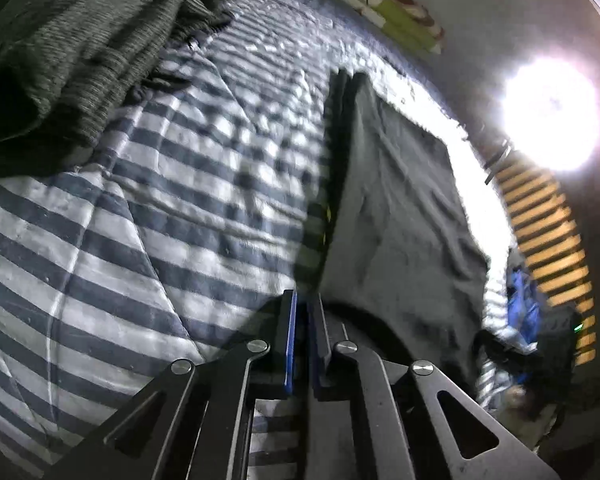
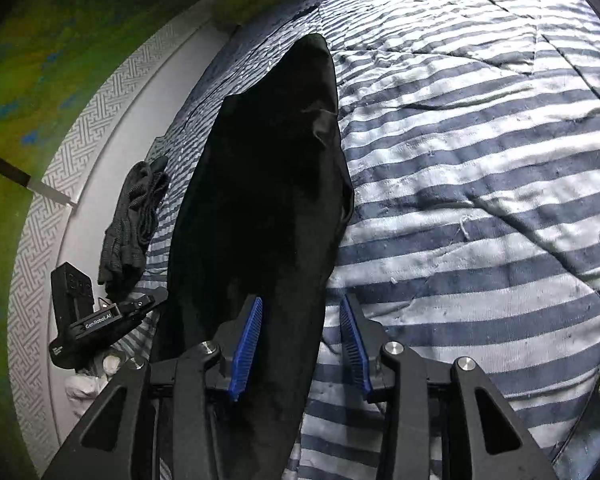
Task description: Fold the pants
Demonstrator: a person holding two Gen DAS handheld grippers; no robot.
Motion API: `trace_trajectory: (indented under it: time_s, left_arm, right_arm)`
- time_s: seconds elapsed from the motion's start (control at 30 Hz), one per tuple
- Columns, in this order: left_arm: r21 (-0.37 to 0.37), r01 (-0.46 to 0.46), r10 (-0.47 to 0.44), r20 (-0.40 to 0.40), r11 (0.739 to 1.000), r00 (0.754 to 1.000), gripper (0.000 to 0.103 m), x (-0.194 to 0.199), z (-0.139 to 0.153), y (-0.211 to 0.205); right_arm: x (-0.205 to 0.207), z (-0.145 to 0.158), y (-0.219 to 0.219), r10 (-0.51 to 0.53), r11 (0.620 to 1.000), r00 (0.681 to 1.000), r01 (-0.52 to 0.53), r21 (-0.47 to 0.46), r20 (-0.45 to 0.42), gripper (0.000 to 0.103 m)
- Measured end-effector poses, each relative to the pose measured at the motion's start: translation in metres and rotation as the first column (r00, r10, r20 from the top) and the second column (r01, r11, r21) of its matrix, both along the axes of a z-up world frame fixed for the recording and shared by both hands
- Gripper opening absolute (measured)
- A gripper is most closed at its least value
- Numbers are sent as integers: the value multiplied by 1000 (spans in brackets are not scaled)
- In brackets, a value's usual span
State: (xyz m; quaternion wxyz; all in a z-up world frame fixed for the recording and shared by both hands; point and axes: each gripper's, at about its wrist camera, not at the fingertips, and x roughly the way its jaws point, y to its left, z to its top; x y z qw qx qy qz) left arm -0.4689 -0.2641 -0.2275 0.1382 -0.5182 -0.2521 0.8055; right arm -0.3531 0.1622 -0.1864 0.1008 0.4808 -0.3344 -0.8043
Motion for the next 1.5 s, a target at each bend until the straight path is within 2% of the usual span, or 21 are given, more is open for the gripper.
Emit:
trace_trajectory:
  time_s: [0.07, 0.1, 0.17, 0.37, 0.4, 0.43, 0.47, 0.5, 0.57, 0.63, 0.67, 0.73, 0.8, 0.87, 0.93, 1.03, 1.2, 1.33, 1.5]
  left_arm:
    - [86, -16, 14, 22, 996, 1000, 39, -5, -1, -5]
    - [116, -18, 16, 23, 993, 1000, 62, -8, -1, -5]
    - [116, -11, 10, 8, 993, 1000, 66, -14, 0, 0]
    - [64, 65, -64, -19, 996, 998, 64, -25, 0, 22]
    - [59, 71, -70, -18, 996, 997, 57, -26, -1, 24]
    - [60, 74, -74, -11, 995, 997, 41, -28, -3, 24]
    - [64, 77, -77, 1, 995, 997, 34, -29, -5, 25]
    - [63, 78, -78, 3, 995, 997, 28, -31, -7, 27]
    - [59, 92, -92, 3, 994, 996, 23, -29, -8, 29]
    - [62, 98, -99, 11, 993, 995, 8, -29, -11, 30]
    - [78, 98, -100, 16, 992, 995, 7, -30, -14, 30]
    - [101, 93, -95, 14, 991, 995, 4, -28, -16, 29]
    - [122, 96, -97, 1, 988, 995, 4, -27, -14, 29]
    - [160, 99, -95, -29, 982, 995, 4, -24, -8, 27]
    - [191, 97, -87, -63, 977, 994, 4, -21, 3, 25]
    - [261, 91, -60, -124, 961, 990, 4, -14, 26, 20]
    - [256, 129, -58, -268, 958, 962, 4, 19, 91, 32]
    - [208, 170, -69, -420, 963, 905, 4, 74, 159, 46]
    - [214, 204, -54, -552, 955, 832, 4, 156, 225, 56]
  right_arm:
    - [0, -2, 4, -15, 999, 1000, 15, -32, 5, 37]
    - [0, -3, 5, -18, 999, 1000, 18, -47, 5, 38]
    - [-3, -3, 6, -19, 998, 1000, 20, -60, 7, 38]
    - [-17, -3, -2, 11, 999, 1000, -12, -43, -16, 38]
    - [-20, -3, -3, 19, 999, 1000, -20, -41, -23, 38]
    - [-21, -3, -4, 30, 999, 999, -31, -39, -30, 38]
    - [-23, -3, -6, 36, 998, 999, -37, -41, -36, 38]
    - [-25, -4, -6, 39, 998, 998, -41, -47, -41, 38]
    - [-27, -5, -7, 45, 997, 998, -48, -63, -50, 38]
    - [-27, -7, -6, 50, 996, 997, -55, -77, -58, 35]
    - [-27, -9, -3, 46, 995, 997, -51, -87, -55, 32]
    - [-26, -13, 4, 30, 993, 999, -35, -110, -42, 18]
    - [-25, -21, 11, 10, 986, 1000, -14, -169, -28, 9]
    - [-22, -25, 16, -7, 975, 1000, 1, -222, -30, 7]
    - [-20, -19, 17, -12, 972, 999, 0, -233, -53, 5]
    - [-16, -2, 16, -18, 971, 995, -7, -237, -102, 5]
    - [5, 48, 18, -35, 971, 980, -13, -237, -198, 5]
    - [45, 108, 19, -39, 977, 954, -26, -209, -298, 5]
    - [109, 174, 17, -11, 989, 919, -49, -140, -395, 5]
